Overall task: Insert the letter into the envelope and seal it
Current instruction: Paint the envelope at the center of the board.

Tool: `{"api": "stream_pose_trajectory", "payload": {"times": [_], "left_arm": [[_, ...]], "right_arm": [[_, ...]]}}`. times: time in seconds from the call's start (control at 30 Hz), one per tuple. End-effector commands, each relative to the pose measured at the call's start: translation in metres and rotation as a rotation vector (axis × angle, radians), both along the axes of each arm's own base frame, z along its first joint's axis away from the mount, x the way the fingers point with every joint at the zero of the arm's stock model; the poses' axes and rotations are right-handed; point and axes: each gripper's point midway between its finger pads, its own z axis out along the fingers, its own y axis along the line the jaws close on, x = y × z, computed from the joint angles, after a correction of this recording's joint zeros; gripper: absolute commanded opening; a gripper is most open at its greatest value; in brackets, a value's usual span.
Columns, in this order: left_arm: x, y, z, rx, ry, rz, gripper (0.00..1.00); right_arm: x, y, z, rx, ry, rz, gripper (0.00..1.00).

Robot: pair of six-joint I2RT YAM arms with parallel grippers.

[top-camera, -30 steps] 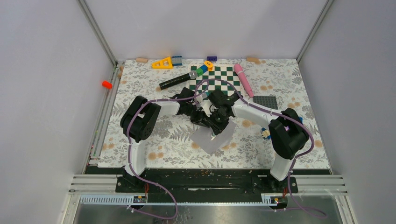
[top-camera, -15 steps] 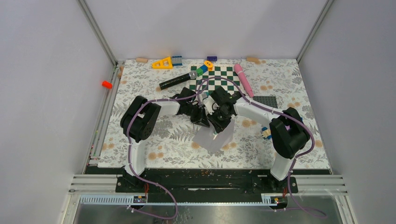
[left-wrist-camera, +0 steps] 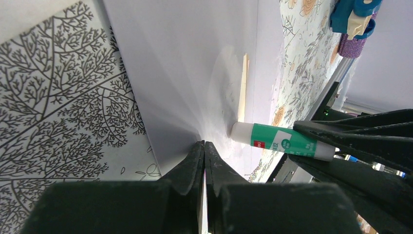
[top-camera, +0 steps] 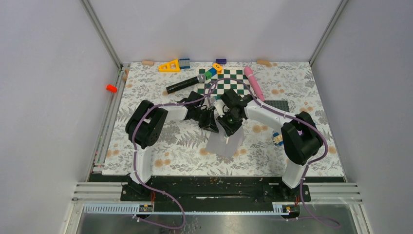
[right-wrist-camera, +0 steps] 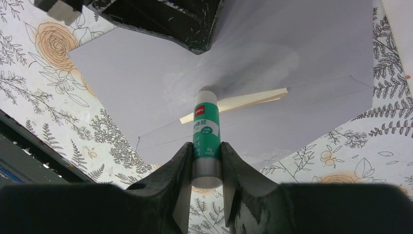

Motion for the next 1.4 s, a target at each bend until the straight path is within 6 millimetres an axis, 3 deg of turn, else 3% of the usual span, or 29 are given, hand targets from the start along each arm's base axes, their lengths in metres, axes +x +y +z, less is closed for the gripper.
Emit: {"api": "stream_pose_trajectory", "payload": {"times": [0.0, 1.37], "left_arm": [[-0.001, 0.014, -0.029, 0.126, -0.058, 0.004, 0.00], [-0.005, 0.011, -0.029, 0.138, -0.069, -0.021, 0.00]], "right_arm": [[0.022, -0.001, 0.002, -0.015, -0.052, -0.056, 0.00], [0.066, -0.012, 0.002, -0.056, -0.165, -0.184, 0.00]]}}
